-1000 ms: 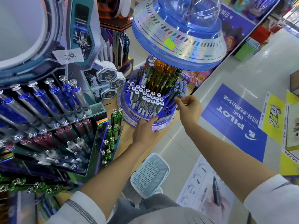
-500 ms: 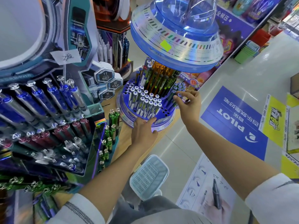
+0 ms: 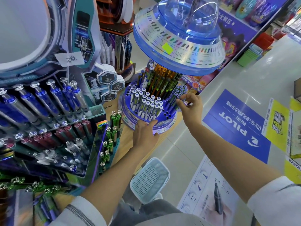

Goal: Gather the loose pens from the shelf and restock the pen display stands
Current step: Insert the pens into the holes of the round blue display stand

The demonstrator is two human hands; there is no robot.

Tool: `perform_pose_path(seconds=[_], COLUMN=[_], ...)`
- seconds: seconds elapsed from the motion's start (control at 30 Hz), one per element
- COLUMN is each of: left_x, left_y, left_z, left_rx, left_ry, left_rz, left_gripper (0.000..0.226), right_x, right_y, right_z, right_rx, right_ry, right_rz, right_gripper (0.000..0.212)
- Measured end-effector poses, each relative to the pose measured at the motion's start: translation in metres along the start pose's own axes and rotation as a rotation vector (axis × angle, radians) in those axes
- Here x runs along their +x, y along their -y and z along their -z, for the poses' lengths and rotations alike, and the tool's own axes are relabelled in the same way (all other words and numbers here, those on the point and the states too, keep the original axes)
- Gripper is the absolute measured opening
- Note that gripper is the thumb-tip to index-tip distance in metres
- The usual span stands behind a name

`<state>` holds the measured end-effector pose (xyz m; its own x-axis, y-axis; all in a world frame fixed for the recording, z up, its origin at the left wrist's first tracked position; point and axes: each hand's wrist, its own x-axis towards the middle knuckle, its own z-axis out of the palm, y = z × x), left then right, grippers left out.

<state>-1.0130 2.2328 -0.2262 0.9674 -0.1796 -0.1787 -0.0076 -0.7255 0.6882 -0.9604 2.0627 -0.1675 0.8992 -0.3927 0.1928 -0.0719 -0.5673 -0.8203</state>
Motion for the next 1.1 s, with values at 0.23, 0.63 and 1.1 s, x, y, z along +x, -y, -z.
perform_pose_path(seconds=[0.23,0.63,1.1], left_x=[-0.015,-0.138,-0.300], left_y=[-0.008,0.010,0.142], left_z=[-0.008,-0.033,0.012], left_rx=[-0.082,-0.177,-0.266], left_ry=[-0.094,-0.557,-0.650], left_rz=[0.023,0.186,0.849], left_gripper=[0.047,0.019,0.026], right_x=[-0.024,-0.144,-0.291], right_y=[-0.007,-0.023,0.024], right_z=[0.013,0.016,-0.083], right_rx=[0.021,0.301,0.061], right_ry=[-0.008,0.606,1.372], right_rz=[0.109,0.092,0.076], right_gripper=[0.024,0.007,0.011])
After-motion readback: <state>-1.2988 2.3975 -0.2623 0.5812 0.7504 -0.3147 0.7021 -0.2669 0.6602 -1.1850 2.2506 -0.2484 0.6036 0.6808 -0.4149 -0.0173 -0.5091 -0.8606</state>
